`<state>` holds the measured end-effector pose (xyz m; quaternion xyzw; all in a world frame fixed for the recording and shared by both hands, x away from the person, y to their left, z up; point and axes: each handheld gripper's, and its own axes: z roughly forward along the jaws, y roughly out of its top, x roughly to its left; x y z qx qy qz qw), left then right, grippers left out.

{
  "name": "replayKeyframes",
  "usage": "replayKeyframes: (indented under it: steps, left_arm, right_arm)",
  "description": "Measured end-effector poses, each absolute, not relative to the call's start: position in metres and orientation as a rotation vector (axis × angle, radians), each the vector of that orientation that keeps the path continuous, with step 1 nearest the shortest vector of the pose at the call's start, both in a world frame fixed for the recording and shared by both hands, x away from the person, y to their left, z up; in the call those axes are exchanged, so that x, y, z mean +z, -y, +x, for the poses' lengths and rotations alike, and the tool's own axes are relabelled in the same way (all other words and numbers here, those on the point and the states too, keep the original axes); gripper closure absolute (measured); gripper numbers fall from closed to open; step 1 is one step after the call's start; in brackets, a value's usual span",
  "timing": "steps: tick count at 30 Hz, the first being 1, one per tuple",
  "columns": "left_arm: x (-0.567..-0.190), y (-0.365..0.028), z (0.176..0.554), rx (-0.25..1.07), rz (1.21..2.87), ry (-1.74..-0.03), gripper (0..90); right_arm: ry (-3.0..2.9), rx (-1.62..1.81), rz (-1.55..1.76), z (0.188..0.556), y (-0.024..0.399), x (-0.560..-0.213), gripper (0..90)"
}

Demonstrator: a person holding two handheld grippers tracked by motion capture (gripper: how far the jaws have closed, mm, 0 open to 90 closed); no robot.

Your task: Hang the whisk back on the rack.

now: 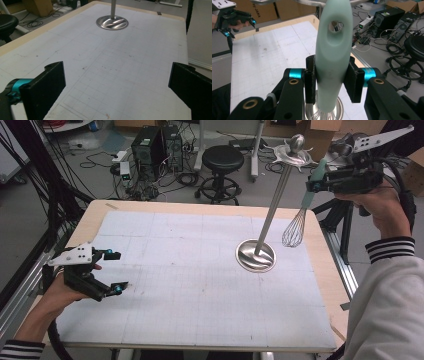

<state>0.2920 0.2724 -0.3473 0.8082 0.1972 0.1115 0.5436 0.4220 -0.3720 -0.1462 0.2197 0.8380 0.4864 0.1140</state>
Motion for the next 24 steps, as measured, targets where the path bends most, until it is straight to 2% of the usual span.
replayKeyframes:
  steps: [22, 24]
  left_arm:
    - [-0.35, -0.272, 0.295, 0.25, 1.93, -0.461, 1.7]
    - [-0.35, -0.272, 0.295, 0.253, 1.927, -0.459, 1.7]
  right_arm:
    - [-2.388, 1.399, 0.665, 0.419, 0.354, -0.155, 64.8]
    - [-2.356, 1.395, 0.668, 0.416, 0.355, -0.155, 58.9]
